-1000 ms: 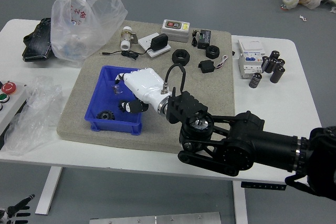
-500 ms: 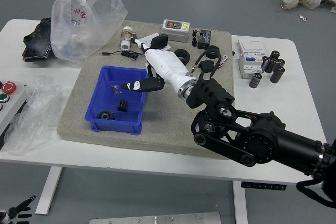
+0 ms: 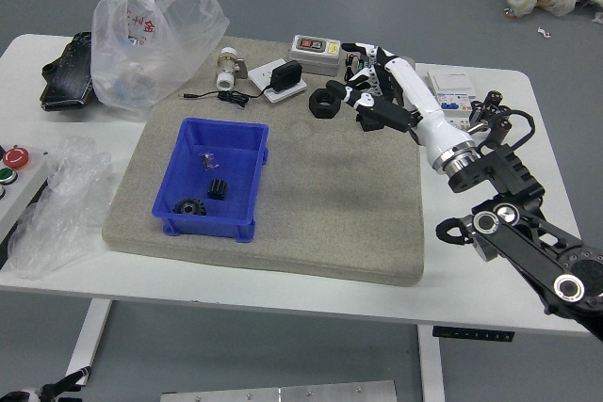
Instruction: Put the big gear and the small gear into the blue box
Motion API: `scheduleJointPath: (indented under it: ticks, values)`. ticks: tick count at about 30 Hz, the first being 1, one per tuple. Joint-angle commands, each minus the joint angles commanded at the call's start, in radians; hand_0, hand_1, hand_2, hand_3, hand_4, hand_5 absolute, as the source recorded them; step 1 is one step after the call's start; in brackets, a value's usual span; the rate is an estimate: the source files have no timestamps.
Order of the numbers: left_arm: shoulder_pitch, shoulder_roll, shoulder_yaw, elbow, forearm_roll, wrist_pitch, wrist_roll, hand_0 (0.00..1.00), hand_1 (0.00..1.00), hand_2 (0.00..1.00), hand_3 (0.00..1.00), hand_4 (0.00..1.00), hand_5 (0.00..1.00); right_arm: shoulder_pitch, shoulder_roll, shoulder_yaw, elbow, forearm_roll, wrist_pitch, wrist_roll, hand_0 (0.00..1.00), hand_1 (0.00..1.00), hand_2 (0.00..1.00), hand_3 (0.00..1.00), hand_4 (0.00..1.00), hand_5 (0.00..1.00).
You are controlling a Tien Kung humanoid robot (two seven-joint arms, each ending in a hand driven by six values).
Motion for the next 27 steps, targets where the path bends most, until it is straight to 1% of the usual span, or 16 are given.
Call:
scheduleJointPath:
  ticks: [1,4,6,7,10,12,13,15,18,21,24,25,27]
  values:
    - [0.001,0.001,0.002,0.0,0.005,-0.004,0.015,0.669,0.659,0.665,0.729,0.748,0.481,-0.024,-0.002,0.023,-0.002,0.027,0.013,0.023,0.644,0.714,0.756,0.82,0.998,0.846]
    - [0.004,0.004,-0.007,0.0,0.023,-0.016,0.063,0.669,0.659,0.665,0.729,0.748,0.481,-0.101,0.0,0.104,-0.011,0.123,0.05,0.098,0.644,0.714,0.756,0.82,0.998,0.846]
    - [0.007,0.006,-0.025,-0.001,0.042,-0.024,0.096,0.669,0.659,0.665,0.729,0.748,0.481,-0.151,0.006,0.16,-0.019,0.187,0.071,0.151,0.644,0.714,0.756,0.82,0.998,0.846]
    - [0.01,0.006,-0.031,-0.001,0.046,-0.025,0.107,0.673,0.66,0.665,0.727,0.745,0.466,-0.167,0.009,0.181,-0.023,0.214,0.08,0.171,0.698,0.723,0.768,0.815,0.998,0.998]
    - [0.016,0.005,-0.042,-0.002,0.054,-0.026,0.128,0.673,0.66,0.665,0.727,0.745,0.466,-0.188,0.019,0.224,-0.03,0.293,0.105,0.23,0.698,0.723,0.768,0.815,0.998,0.998]
    - [0.022,0.003,-0.046,-0.003,0.055,-0.026,0.14,0.673,0.66,0.665,0.727,0.745,0.466,-0.189,0.03,0.224,-0.029,0.35,0.126,0.262,0.698,0.723,0.768,0.815,0.998,0.998]
    - [0.024,0.002,-0.047,-0.003,0.055,-0.026,0.143,0.673,0.663,0.666,0.725,0.743,0.461,-0.188,0.034,0.221,-0.029,0.372,0.133,0.27,0.729,0.729,0.773,0.806,0.998,0.998]
    - [0.028,-0.001,-0.058,-0.004,0.063,-0.026,0.151,0.673,0.663,0.666,0.725,0.743,0.461,-0.187,0.046,0.205,-0.028,0.421,0.149,0.283,0.729,0.729,0.773,0.806,0.998,0.998]
    - [0.031,-0.003,-0.069,-0.006,0.072,-0.027,0.162,0.673,0.663,0.666,0.725,0.743,0.461,-0.188,0.056,0.184,-0.027,0.48,0.163,0.292,0.729,0.729,0.773,0.806,0.998,0.998]
    - [0.031,-0.001,-0.074,-0.006,0.073,-0.028,0.169,0.669,0.659,0.664,0.728,0.742,0.458,-0.188,0.058,0.163,-0.023,0.529,0.178,0.293,0.74,0.729,0.767,0.792,0.998,0.998]
    - [0.028,0.002,-0.079,-0.006,0.074,-0.031,0.181,0.669,0.659,0.664,0.728,0.742,0.458,-0.186,0.055,0.145,-0.018,0.586,0.206,0.291,0.74,0.729,0.767,0.792,0.998,0.998]
    - [0.027,0.002,-0.082,-0.006,0.077,-0.033,0.187,0.667,0.657,0.664,0.728,0.742,0.458,-0.185,0.054,0.143,-0.017,0.603,0.216,0.288,0.743,0.715,0.737,0.786,0.998,0.998]
    - [0.024,0.001,-0.09,-0.007,0.085,-0.037,0.194,0.667,0.657,0.664,0.728,0.742,0.458,-0.182,0.054,0.139,-0.013,0.631,0.236,0.275,0.743,0.715,0.737,0.786,0.998,0.998]
